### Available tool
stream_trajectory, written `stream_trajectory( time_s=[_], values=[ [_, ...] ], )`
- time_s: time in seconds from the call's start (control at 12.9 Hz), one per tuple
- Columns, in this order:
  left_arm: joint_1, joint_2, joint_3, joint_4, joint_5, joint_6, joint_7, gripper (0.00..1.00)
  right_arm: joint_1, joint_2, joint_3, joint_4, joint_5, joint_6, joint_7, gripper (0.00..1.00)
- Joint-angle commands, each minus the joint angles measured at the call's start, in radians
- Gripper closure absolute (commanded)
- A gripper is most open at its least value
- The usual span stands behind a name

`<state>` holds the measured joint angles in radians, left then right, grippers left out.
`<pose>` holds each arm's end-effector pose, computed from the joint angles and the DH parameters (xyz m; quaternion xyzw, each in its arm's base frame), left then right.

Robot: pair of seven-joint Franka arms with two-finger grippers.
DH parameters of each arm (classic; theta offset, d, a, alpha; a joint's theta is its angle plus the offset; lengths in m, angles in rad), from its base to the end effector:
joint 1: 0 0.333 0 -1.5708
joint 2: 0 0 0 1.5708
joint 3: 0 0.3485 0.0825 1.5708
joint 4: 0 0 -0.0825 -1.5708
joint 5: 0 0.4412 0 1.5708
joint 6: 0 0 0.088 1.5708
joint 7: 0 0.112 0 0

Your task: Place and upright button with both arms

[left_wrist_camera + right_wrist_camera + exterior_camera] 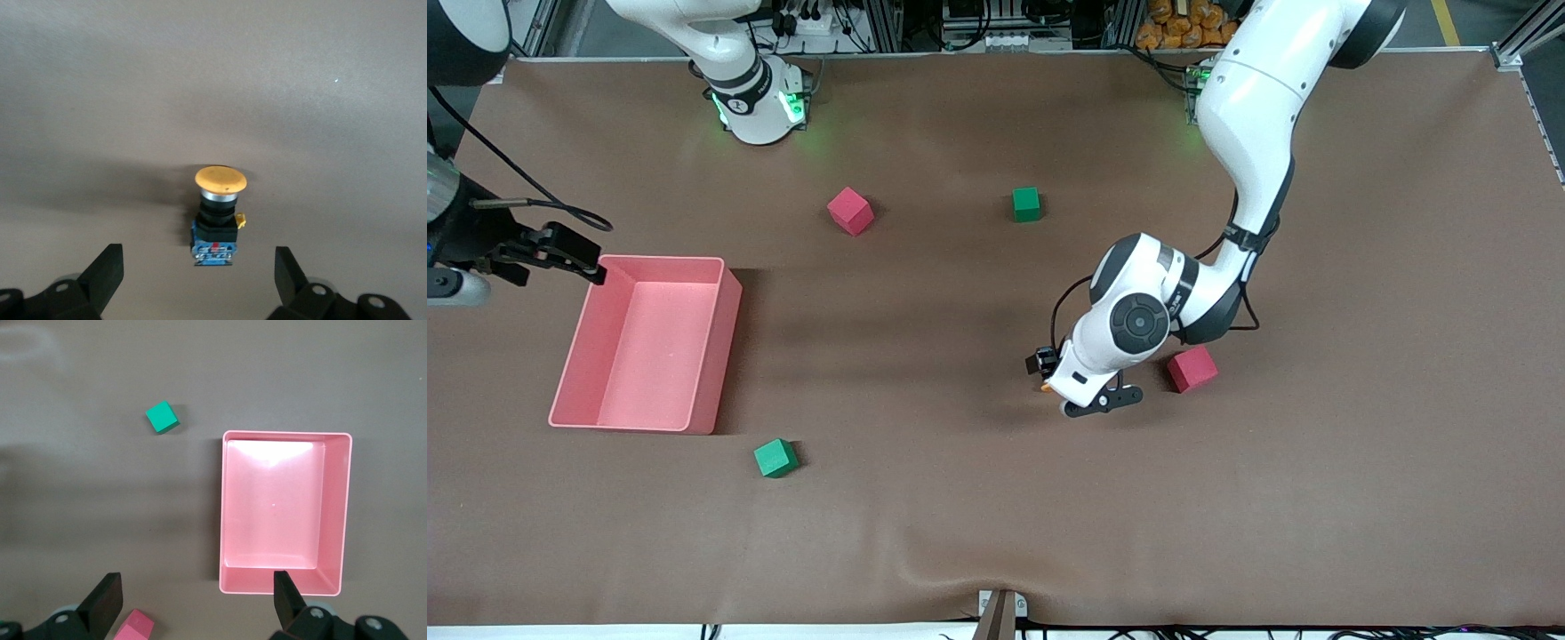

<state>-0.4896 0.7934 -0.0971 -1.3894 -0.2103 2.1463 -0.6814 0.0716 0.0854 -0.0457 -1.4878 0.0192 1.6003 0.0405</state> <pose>0.6691 -0.4379 0.2212 0.9853 0.1191 -0.0859 0.0878 0.6440 0.0201 0.6451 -0.9999 0.0073 -0.0133 0.0081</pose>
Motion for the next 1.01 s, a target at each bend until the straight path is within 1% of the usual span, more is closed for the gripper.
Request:
stream_trajectory(
  time_s=[0.0,0.08,0.31,0.47,0.54,0.62,0.7,0.78,0.85,0.93],
  values=[
    [0.005,0.061,-0.003,0.069,-0.075,-0.006,0.036,0.00,-0.009,-0.024,0.000,-0.003,-0.018,-0.051,-0.014,0.00],
    [0.005,0.069,-0.003,0.067,-0.102,-0.008,0.054,0.00,-0.003,-0.024,0.003,-0.003,-0.018,-0.054,-0.014,0.00],
    [0.005,0.076,-0.003,0.067,-0.127,-0.011,0.074,0.01,0.000,-0.022,0.004,-0.003,-0.018,-0.056,-0.014,0.00],
    [0.005,0.082,-0.003,0.066,-0.170,-0.023,0.106,0.06,-0.001,-0.024,0.003,-0.005,-0.018,-0.077,-0.014,0.00],
    [0.005,0.089,-0.003,0.066,-0.172,-0.031,0.108,0.08,-0.004,-0.023,0.001,-0.005,-0.027,-0.068,-0.014,0.00],
    [0.003,0.095,-0.003,0.066,-0.170,-0.038,0.109,0.09,0.000,-0.019,0.004,0.000,-0.069,-0.057,-0.016,0.00],
    [0.003,0.095,-0.003,0.066,-0.169,-0.046,0.117,0.09,0.011,-0.024,0.007,-0.005,-0.094,-0.046,-0.016,0.00],
    [0.003,0.095,0.000,0.066,-0.169,-0.058,0.118,0.09,0.016,-0.039,0.007,-0.020,-0.091,-0.057,-0.016,0.00],
    [0.003,0.095,0.002,0.066,-0.167,-0.074,0.118,0.11,0.011,-0.076,0.006,-0.064,-0.087,-0.054,-0.016,0.00],
    [0.002,0.095,0.004,0.066,-0.164,-0.083,0.118,0.17,0.011,-0.123,0.004,-0.128,-0.068,-0.042,-0.017,0.00]
  ],
)
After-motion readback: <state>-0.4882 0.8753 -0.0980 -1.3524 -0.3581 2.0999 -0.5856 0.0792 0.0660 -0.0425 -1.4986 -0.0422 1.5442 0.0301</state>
